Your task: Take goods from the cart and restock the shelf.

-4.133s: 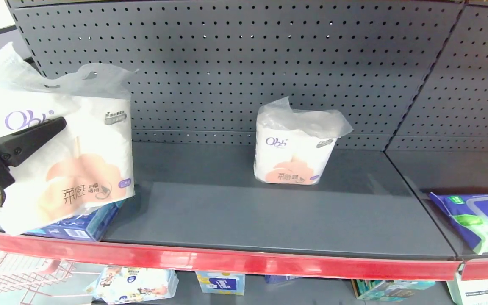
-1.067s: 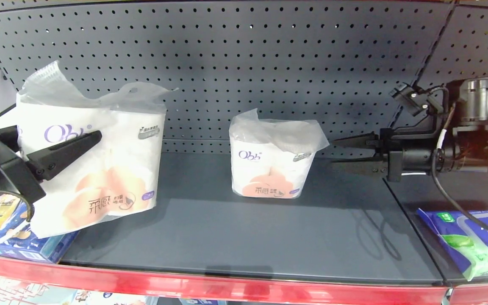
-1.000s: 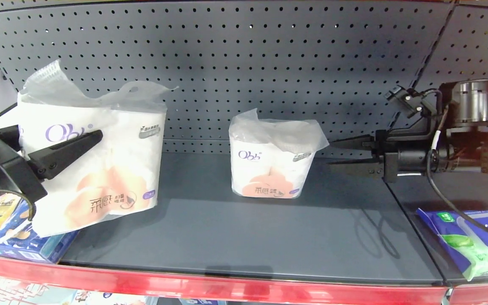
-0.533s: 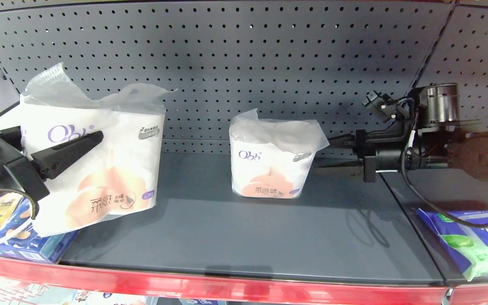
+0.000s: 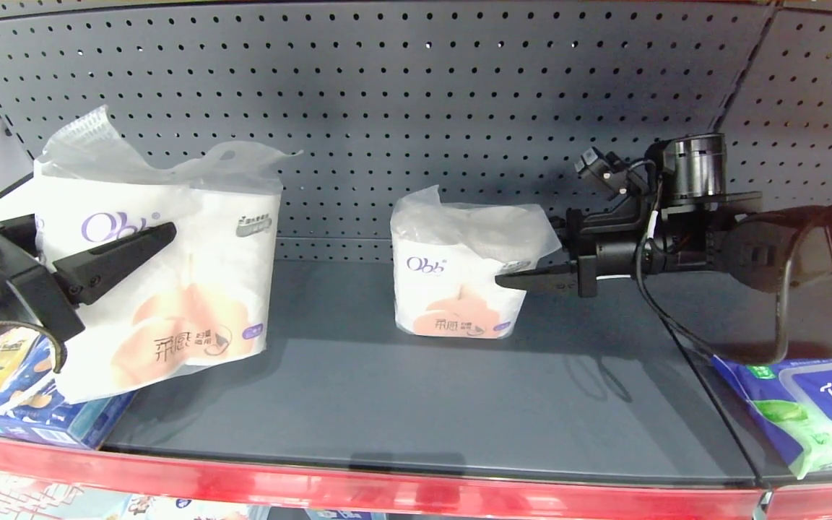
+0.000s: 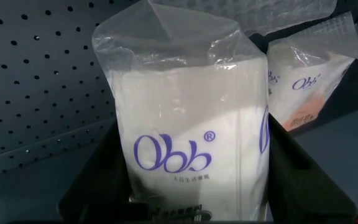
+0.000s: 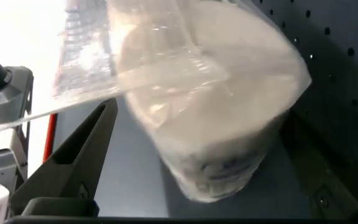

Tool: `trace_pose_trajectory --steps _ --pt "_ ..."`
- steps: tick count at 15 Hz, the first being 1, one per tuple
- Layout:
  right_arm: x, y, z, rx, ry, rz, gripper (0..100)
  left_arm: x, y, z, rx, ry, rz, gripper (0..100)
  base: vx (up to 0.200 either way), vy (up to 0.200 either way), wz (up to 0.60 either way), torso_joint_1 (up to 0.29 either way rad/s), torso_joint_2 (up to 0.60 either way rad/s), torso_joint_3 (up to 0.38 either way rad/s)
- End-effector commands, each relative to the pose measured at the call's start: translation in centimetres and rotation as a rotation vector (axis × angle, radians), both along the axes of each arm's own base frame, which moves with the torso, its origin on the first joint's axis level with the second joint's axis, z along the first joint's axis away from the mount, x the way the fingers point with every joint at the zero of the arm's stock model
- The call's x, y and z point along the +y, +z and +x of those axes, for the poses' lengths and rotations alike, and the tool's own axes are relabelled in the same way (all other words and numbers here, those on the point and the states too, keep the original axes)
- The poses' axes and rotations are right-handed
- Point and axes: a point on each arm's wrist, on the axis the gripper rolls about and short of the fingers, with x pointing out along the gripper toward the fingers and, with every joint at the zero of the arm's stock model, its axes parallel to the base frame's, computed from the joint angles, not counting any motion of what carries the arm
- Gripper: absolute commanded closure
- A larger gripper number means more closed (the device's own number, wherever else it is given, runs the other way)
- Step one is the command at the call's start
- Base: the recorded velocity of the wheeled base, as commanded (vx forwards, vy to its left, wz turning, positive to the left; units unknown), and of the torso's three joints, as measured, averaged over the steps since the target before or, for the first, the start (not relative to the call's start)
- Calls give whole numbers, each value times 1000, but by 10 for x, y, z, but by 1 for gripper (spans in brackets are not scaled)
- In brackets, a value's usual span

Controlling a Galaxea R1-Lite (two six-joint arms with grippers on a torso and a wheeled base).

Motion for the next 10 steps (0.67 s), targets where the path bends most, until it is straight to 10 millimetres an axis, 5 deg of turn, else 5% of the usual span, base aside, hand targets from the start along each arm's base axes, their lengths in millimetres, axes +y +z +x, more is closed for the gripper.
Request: trace_pose_trajectory --steps 1,9,10 --pt "6 -5 5 7 13 -2 0 0 -1 0 2 0 0 100 0 0 0 0 0 0" --pt "27 -11 12 0 52 -7 0 0 -2 1 7 -2 -1 100 0 0 0 0 0 0" --pt "29 -9 13 -4 50 -6 100 0 -2 1 7 -2 -1 100 0 0 0 0 0 0"
